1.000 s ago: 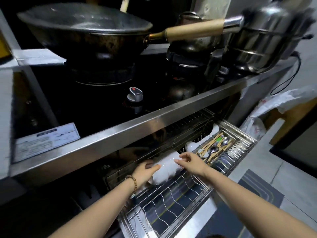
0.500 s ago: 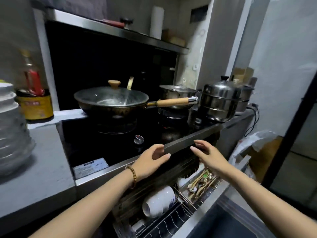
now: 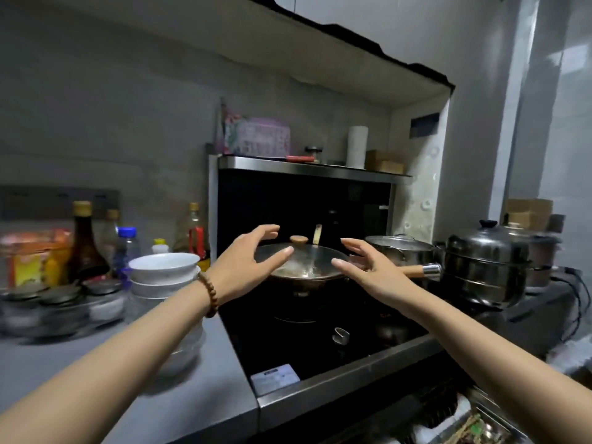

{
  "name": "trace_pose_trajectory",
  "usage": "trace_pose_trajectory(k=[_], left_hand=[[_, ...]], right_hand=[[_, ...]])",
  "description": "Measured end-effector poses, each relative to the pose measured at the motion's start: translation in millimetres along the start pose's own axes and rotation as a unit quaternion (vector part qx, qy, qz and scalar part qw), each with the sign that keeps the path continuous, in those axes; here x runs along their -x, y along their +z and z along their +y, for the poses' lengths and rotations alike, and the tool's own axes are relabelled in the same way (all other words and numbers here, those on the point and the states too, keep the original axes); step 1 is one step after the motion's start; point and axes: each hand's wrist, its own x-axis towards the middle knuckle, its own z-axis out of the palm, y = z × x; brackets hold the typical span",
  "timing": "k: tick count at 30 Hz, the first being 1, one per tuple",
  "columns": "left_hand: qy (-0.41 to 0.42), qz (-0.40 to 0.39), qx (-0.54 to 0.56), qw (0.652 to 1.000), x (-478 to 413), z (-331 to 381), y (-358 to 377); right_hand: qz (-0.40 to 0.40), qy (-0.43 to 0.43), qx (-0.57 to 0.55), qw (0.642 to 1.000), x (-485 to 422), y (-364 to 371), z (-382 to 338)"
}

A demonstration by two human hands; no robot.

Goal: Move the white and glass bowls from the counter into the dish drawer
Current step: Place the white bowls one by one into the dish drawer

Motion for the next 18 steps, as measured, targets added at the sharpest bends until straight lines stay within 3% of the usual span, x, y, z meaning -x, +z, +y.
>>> trace_pose_trajectory(k=[9, 18], left_hand=[[-0.091, 0.085, -0.077, 0.989, 29, -60, -108], [-0.194, 0.066, -0.049, 0.978, 59, -126, -143]], right_hand=[[-0.086, -0.045, -0.023, 0.995, -51, 93, -71], [-0.173, -0.049, -0.067, 0.981, -85, 177, -86]])
